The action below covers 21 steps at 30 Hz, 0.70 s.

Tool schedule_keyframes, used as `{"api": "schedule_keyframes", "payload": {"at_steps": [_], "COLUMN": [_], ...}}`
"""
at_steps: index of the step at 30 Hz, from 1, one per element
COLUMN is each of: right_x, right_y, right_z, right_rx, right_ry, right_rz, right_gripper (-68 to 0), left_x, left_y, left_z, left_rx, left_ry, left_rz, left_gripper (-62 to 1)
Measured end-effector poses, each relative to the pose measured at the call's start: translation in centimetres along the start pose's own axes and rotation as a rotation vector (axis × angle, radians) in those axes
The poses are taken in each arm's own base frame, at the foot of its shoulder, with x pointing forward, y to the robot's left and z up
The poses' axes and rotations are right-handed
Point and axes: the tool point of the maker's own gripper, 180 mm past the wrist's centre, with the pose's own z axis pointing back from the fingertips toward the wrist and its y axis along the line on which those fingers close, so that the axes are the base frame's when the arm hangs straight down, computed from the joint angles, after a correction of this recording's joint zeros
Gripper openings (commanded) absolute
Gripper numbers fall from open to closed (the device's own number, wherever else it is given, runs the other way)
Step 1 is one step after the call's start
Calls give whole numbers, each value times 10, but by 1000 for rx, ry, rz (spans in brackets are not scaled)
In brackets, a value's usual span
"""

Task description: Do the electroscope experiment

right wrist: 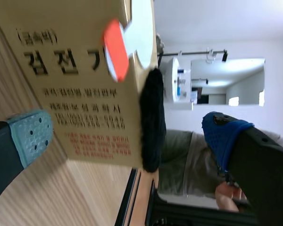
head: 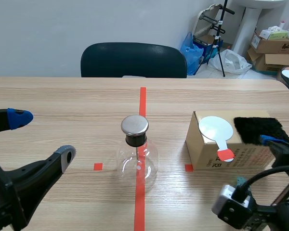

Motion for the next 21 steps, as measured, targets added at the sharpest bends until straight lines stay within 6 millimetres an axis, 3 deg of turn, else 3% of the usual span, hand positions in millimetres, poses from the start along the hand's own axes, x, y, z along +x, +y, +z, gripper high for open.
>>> {"api": "schedule_keyframes", "payload": {"at_steps": [7,21], "right_x": [19,35], "right_y": [-1,-7], "right_z": [-9,-19], "right_rx": [-10,-31], "right_ry": [-66,-115], "right_rz": [26,59], "right_gripper": [4,4], "left_x": [0,0], "left_y": [0,0], "left_z": [0,0], "left_rx": [0,0], "left_ry": [1,0], "left_rz": [0,0], "left_gripper": [14,14]}}
